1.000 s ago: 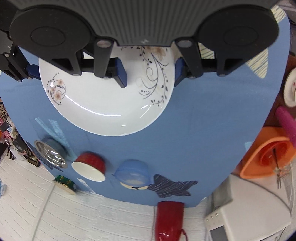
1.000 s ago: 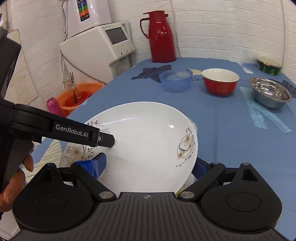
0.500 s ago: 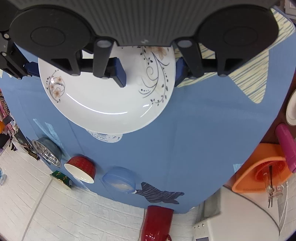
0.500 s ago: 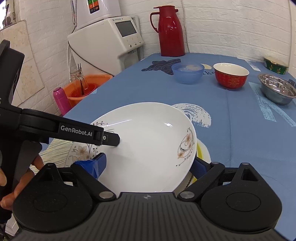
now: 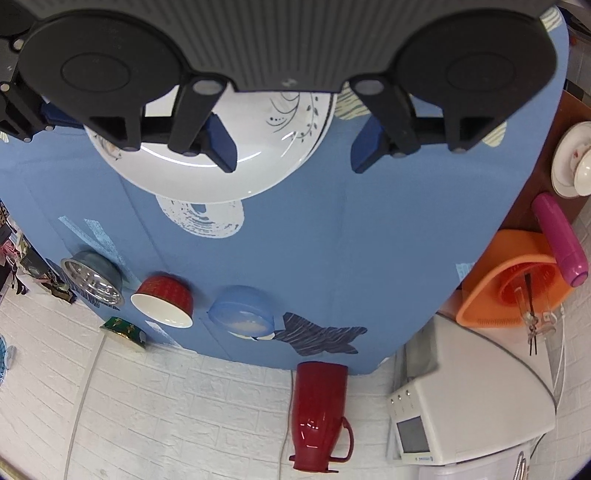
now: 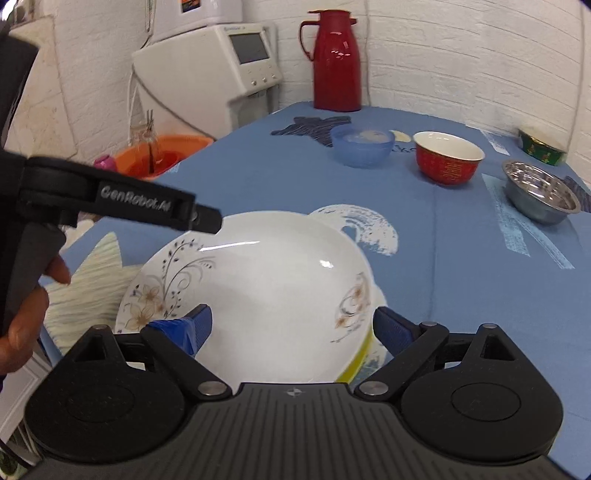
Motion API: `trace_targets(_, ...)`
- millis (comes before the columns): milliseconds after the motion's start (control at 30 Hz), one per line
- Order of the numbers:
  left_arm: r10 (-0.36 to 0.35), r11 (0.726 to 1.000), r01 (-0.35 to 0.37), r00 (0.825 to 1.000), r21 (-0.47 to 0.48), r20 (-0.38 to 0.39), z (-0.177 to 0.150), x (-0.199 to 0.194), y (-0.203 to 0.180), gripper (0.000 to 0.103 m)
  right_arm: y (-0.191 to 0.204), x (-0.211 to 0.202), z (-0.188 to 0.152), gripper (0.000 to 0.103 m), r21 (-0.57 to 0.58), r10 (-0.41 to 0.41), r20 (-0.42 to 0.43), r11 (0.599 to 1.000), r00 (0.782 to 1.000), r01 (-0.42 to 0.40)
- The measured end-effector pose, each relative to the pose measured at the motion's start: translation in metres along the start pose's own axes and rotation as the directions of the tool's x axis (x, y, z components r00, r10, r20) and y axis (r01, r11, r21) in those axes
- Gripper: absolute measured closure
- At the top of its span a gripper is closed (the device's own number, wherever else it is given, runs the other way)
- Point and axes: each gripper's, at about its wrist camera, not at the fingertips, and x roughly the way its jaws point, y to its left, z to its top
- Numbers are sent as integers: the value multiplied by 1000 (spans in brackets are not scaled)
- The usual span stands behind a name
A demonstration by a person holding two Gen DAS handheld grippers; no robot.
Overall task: Organize plates and bowls
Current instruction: 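Carry the floral plate onto the plate stack and release, then grasp the steel bowl's rim with the right tool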
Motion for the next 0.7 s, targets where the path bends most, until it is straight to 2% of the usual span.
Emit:
trace_targets(67, 1, 1000, -1, 1000, -1, 2, -1, -1, -2, 37, -7, -6, 2, 22, 26, -8, 29, 1000, 1000, 8)
trace_targets(167, -3, 1000, 3, 1000, 13, 4, -1, -2, -9, 37, -17, -11, 1, 21, 82, 19, 51, 996, 999, -23)
trace_targets(400, -25, 998, 24, 1000, 54, 17, 1, -7, -33, 32, -48, -14, -16, 21, 248, 44, 41, 967, 998, -52)
trace_targets(700, -56, 994, 55, 998, 94, 0, 0, -8, -71, 31, -100, -42, -39, 21, 383, -33, 71, 924, 997, 3)
